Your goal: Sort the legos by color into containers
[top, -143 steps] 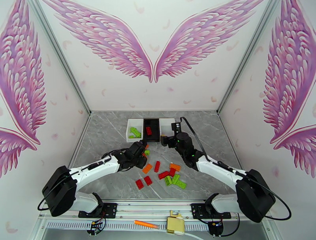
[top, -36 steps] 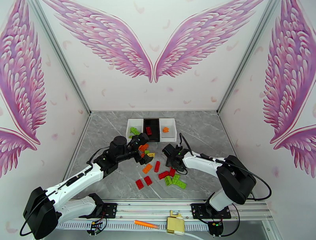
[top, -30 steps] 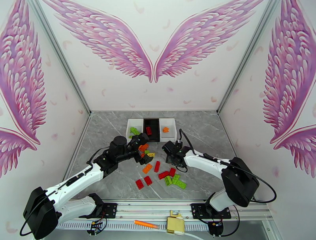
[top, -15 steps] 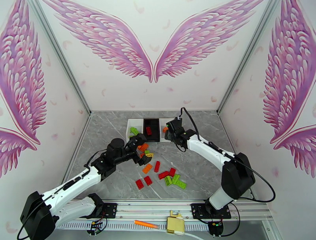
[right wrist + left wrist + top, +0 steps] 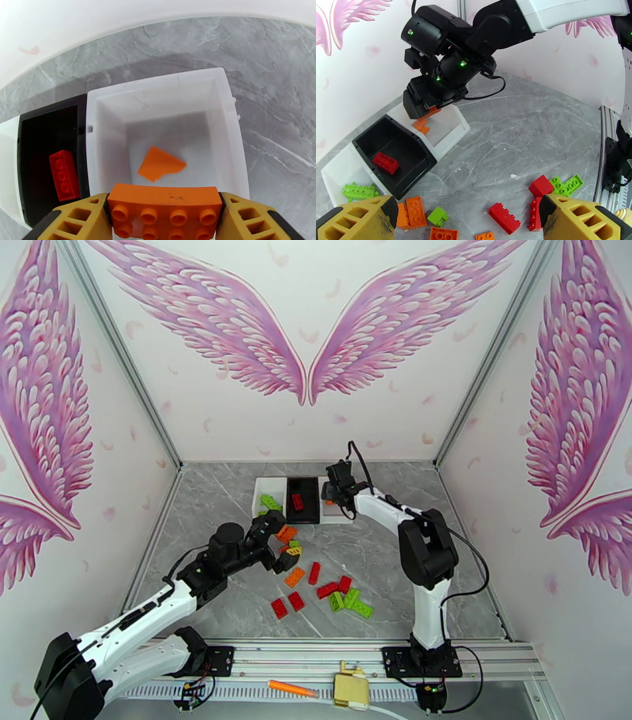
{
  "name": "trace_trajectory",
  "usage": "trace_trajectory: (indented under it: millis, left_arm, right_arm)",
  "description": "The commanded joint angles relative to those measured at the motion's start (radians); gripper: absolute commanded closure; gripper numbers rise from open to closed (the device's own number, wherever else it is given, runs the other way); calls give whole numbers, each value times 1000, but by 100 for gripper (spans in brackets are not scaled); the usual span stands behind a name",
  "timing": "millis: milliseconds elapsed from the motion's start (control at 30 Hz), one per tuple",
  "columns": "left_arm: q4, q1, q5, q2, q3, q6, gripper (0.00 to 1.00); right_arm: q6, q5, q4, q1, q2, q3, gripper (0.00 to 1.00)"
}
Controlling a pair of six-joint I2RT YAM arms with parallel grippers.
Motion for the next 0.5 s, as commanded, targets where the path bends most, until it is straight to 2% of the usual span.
trace_trajectory:
  millis: [0,200,400,467]
  left_arm:
    - [11,-6,-16,-24,-17,-8,1]
    - [33,-6,-65,-29,-31,-33,1]
    - [83,-7,-210,1,-45,-108,1]
    - [73,-7,-298,17,-40,-155,1]
  right_arm:
    - [-26,-14,36,-9,17,51,39]
    - [-29,-65,84,-8,-82,-33,22]
    - [-49,-102,169,-5,-251,-197,13]
    - [-80,-144,209,-2,-315,-267,11]
